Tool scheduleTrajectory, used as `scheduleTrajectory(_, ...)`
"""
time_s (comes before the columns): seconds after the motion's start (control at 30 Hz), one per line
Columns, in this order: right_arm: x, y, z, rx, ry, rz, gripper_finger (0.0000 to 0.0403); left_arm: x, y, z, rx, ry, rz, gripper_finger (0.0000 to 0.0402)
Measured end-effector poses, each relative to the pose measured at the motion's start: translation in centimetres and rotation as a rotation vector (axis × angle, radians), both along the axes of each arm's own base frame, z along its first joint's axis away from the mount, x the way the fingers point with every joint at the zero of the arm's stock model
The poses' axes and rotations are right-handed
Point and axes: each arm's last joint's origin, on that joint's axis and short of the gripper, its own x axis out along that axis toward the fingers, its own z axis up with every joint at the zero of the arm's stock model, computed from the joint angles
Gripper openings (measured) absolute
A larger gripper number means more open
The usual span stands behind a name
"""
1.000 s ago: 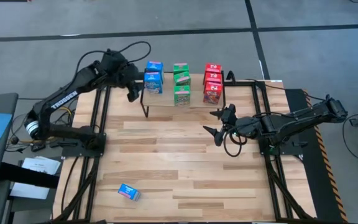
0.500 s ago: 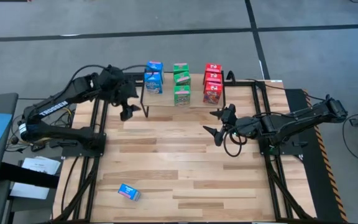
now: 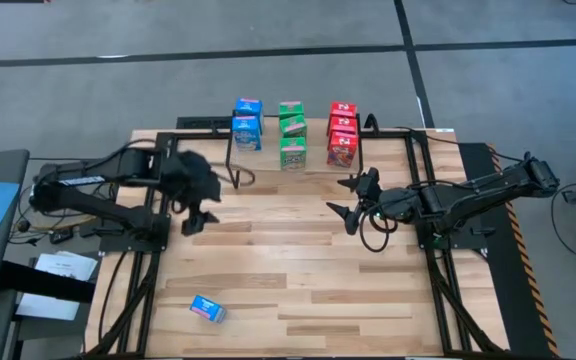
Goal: Stack cereal on shelf
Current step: Put the blue cereal box on the shelf aligned with the blue cereal boxes
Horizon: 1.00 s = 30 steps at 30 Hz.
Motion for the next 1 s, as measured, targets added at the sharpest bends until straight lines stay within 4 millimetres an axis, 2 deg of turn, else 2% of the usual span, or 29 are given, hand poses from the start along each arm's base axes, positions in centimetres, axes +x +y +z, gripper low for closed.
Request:
scheduleTrajectory(0.53,0.0,0.0,0.0,0.002,-0.001,0.0,0.0379,-1.0,-7.6,-0.1,-0.084,0.023,-0.045,0.028)
scheduleTrajectory(0.7,0.0,0.0,0.0,0.002,-0.001,0.0,0.0379,-1.6,-9.8,0.2,-0.094,-0.029,-0.065,0.028)
scheduleTrajectory(1.0,0.0,0.0,0.0,0.052,-0.024,-0.015,0.0379,-2.1,-12.6,0.3,-0.081,-0.094,-0.148,0.028)
